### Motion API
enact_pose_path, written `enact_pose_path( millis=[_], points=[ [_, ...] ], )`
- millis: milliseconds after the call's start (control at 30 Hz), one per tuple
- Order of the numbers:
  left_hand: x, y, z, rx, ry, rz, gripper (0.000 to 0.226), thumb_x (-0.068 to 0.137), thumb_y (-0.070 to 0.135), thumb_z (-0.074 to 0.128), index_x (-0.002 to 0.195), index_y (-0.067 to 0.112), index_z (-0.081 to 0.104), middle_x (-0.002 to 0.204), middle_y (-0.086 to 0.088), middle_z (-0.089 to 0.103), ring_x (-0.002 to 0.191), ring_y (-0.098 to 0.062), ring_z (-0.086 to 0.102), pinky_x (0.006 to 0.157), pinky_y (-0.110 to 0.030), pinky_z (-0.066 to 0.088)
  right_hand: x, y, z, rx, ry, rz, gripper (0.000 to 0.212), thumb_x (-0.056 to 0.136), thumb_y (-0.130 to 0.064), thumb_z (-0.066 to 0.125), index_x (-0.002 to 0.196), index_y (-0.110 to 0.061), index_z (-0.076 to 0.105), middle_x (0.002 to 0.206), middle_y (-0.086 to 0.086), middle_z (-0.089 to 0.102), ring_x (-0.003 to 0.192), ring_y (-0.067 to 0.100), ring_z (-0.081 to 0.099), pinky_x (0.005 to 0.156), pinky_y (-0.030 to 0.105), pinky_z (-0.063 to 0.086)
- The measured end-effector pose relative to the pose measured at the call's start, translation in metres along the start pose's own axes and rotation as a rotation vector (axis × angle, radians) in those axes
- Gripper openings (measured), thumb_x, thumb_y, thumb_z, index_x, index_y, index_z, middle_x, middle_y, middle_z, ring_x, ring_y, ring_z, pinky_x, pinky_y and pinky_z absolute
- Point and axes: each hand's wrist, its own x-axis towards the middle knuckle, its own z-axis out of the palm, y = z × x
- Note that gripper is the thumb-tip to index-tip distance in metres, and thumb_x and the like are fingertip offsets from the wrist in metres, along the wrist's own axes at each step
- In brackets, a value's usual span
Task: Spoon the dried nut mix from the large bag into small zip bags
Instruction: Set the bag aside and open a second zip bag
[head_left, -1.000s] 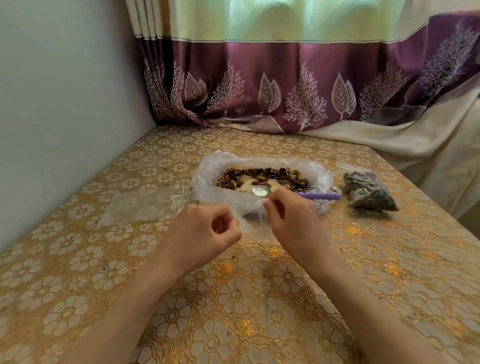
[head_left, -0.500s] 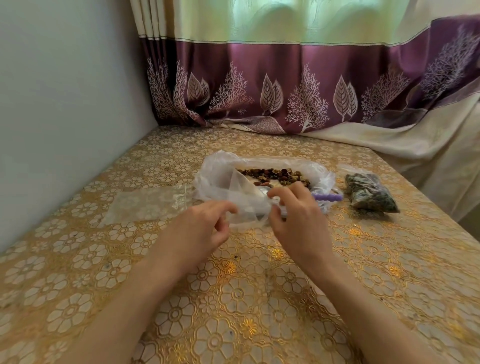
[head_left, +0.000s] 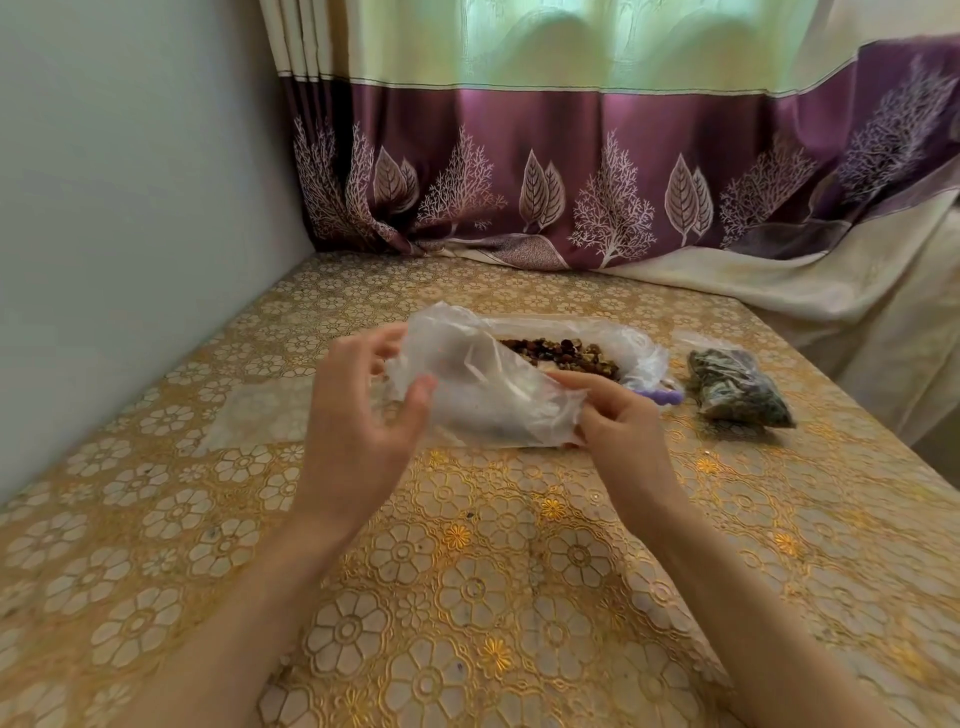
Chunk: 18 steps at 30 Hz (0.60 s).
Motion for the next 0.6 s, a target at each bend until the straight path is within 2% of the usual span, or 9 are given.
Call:
enact_pose_path(
  millis=[33,67,100,167,233,300,400,500,600],
  points=[
    [0.003,-0.003,-0.003,-0.068,0.001,-0.161,0.048,0.084,0.04,0.062,0.126,0.03,0.042,0.108,0.014,0.048,0.094,0.003,0.049,0.073,-0.011,0.042,0.001,0.0,-0.002,0.088,-0.033,0.072,0.036,0.09,0.007,0.05,0.098,-0.018,0.073,0.088,0.008,0.073,0.077,0.033,0.066,0.071,0.036,0.058],
    [0.005,-0.006,-0.006,-0.188,-0.042,-0.318,0.059,0.078,0.046,0.063,0.13,0.034,0.038,0.113,0.017,0.049,0.098,0.004,0.051,0.072,-0.011,0.043,0.001,-0.001,-0.002,0.16,-0.07,0.121,0.036,0.089,0.007,0.051,0.094,-0.021,0.074,0.092,0.009,0.073,0.083,0.034,0.067,0.073,0.037,0.059],
    [0.007,-0.009,-0.01,-0.364,-0.104,-0.45,0.065,0.074,0.048,0.064,0.132,0.032,0.04,0.115,0.015,0.054,0.099,0.0,0.056,0.072,-0.014,0.047,0.001,-0.001,0.0,0.213,-0.108,0.158,0.035,0.089,0.006,0.052,0.093,-0.021,0.074,0.094,0.009,0.073,0.079,0.03,0.067,0.069,0.032,0.059],
    [0.009,-0.016,-0.015,-0.664,-0.191,-0.583,0.056,0.071,0.037,0.065,0.123,0.02,0.053,0.102,0.002,0.069,0.088,-0.013,0.068,0.065,-0.024,0.056,-0.001,-0.002,0.001,0.324,-0.172,0.207,0.026,0.09,0.002,0.055,0.103,-0.013,0.072,0.097,0.01,0.071,0.061,0.017,0.06,0.054,0.02,0.052],
    [0.007,-0.017,-0.014,-0.661,-0.168,-0.563,0.028,0.074,0.025,0.063,0.101,0.015,0.065,0.081,0.0,0.073,0.071,-0.014,0.068,0.055,-0.022,0.055,-0.002,-0.001,0.001,0.411,-0.2,0.266,0.025,0.09,-0.001,0.056,0.113,-0.006,0.065,0.098,0.012,0.069,0.054,0.011,0.056,0.05,0.016,0.048],
    [0.006,-0.019,-0.01,-0.581,-0.05,-0.552,0.009,0.083,0.016,0.06,0.088,0.016,0.068,0.07,0.004,0.07,0.061,-0.009,0.065,0.047,-0.019,0.052,-0.001,0.001,-0.001,0.229,-0.16,0.243,0.022,0.089,-0.008,0.061,0.111,-0.009,0.063,0.097,0.008,0.07,0.062,0.007,0.062,0.055,0.013,0.049],
    [0.006,-0.023,-0.008,-0.562,0.034,-0.538,0.01,0.088,0.01,0.057,0.087,0.014,0.066,0.063,0.006,0.067,0.056,-0.008,0.062,0.045,-0.018,0.05,-0.002,0.001,-0.001,-0.224,-0.013,-0.035,0.011,0.084,-0.015,0.069,0.092,-0.014,0.061,0.086,0.0,0.063,0.072,0.006,0.058,0.062,0.01,0.046],
    [0.005,-0.024,-0.006,-0.544,0.002,-0.506,0.009,0.088,0.01,0.056,0.087,0.012,0.065,0.062,0.004,0.066,0.055,-0.008,0.061,0.045,-0.018,0.049,-0.005,-0.002,0.001,-0.286,-0.104,-0.242,0.015,0.084,-0.006,0.067,0.08,-0.021,0.064,0.085,-0.004,0.064,0.075,0.007,0.06,0.071,0.014,0.049],
    [0.004,-0.024,-0.004,-0.525,-0.038,-0.472,0.01,0.083,0.019,0.058,0.086,0.013,0.066,0.063,0.002,0.066,0.05,-0.01,0.058,0.046,-0.018,0.049,-0.006,-0.002,0.001,-0.174,-0.251,-0.241,0.022,0.084,-0.004,0.066,0.089,-0.025,0.069,0.091,-0.01,0.071,0.083,0.002,0.066,0.075,0.015,0.051]
  ],
)
